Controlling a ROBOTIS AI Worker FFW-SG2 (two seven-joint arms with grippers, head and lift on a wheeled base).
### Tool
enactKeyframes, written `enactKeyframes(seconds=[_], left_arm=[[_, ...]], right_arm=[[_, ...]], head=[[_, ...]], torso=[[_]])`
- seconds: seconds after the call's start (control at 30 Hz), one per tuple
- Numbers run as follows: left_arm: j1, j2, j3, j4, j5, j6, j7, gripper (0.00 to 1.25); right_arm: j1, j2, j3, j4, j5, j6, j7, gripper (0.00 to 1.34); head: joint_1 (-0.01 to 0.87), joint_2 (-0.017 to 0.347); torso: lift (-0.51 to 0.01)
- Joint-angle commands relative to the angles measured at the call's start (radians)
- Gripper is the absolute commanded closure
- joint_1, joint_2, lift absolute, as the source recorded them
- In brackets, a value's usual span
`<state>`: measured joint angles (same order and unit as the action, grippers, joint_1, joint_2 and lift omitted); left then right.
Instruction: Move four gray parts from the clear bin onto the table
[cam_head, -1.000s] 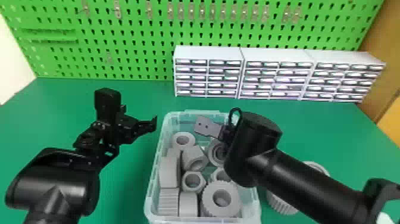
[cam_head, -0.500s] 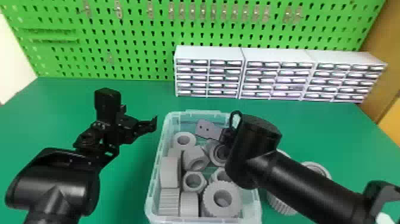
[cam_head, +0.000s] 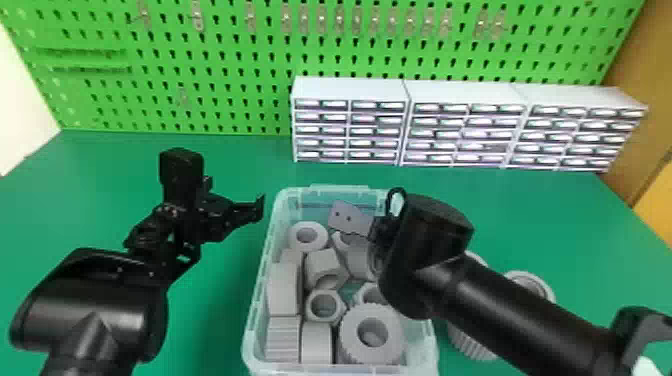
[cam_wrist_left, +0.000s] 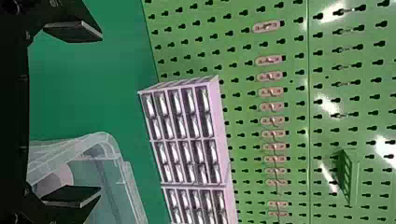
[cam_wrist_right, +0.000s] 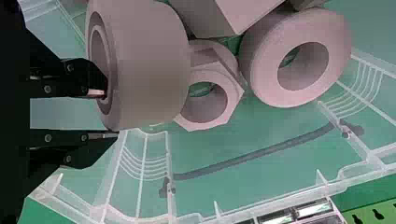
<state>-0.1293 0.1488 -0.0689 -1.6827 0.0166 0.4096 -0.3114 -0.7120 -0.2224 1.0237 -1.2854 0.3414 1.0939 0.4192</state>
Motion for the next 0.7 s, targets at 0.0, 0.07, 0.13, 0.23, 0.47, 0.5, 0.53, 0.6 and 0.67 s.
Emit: enactKeyframes(seconds=[0.0,0.07,0.13,0.23,0.47,0.5,0.53,0.6,0.67], left_arm=[[0.0,0.0,0.001,0.0,0.0,0.0,0.0,0.13],[0.0,0.0,0.001,0.0,0.0,0.0,0.0,0.13],[0.0,0.0,0.001,0.0,0.0,0.0,0.0,0.13],[0.0,0.0,0.001,0.0,0.0,0.0,0.0,0.13],[0.002,0.0,0.003,0.0,0.002,0.0,0.0,0.13],[0.002,0.0,0.001,0.0,0.002,0.0,0.0,0.13],[0.002,0.0,0.001,0.0,0.002,0.0,0.0,0.13],[0.004,0.0,0.0,0.0,0.002,0.0,0.0,0.13],[0.005,0.0,0.0,0.0,0.002,0.0,0.0,0.13]], right_arm=[[0.002,0.0,-0.007,0.0,-0.001,-0.003,0.0,1.01],[-0.001,0.001,-0.008,0.0,-0.001,-0.003,0.0,1.01],[-0.001,0.0,-0.01,0.0,0.001,-0.008,0.0,1.01],[0.002,0.0,-0.013,0.0,0.001,-0.011,0.001,1.01],[-0.006,0.003,-0.03,-0.029,0.022,-0.011,0.0,1.01],[-0.007,0.003,-0.033,-0.035,0.027,-0.011,0.001,1.01],[-0.007,0.003,-0.036,-0.045,0.033,-0.011,0.001,1.01],[-0.009,0.003,-0.047,-0.063,0.039,-0.011,0.001,1.01],[-0.009,0.003,-0.06,-0.086,0.044,-0.008,0.0,1.01]], head=[[0.686,0.026],[0.686,0.026],[0.686,0.026],[0.686,0.026],[0.686,0.026],[0.686,0.026],[0.686,0.026],[0.686,0.026],[0.686,0.026]], torso=[[-0.05],[-0.05],[-0.05],[-0.05],[-0.05],[-0.05],[-0.05],[-0.05],[-0.05]])
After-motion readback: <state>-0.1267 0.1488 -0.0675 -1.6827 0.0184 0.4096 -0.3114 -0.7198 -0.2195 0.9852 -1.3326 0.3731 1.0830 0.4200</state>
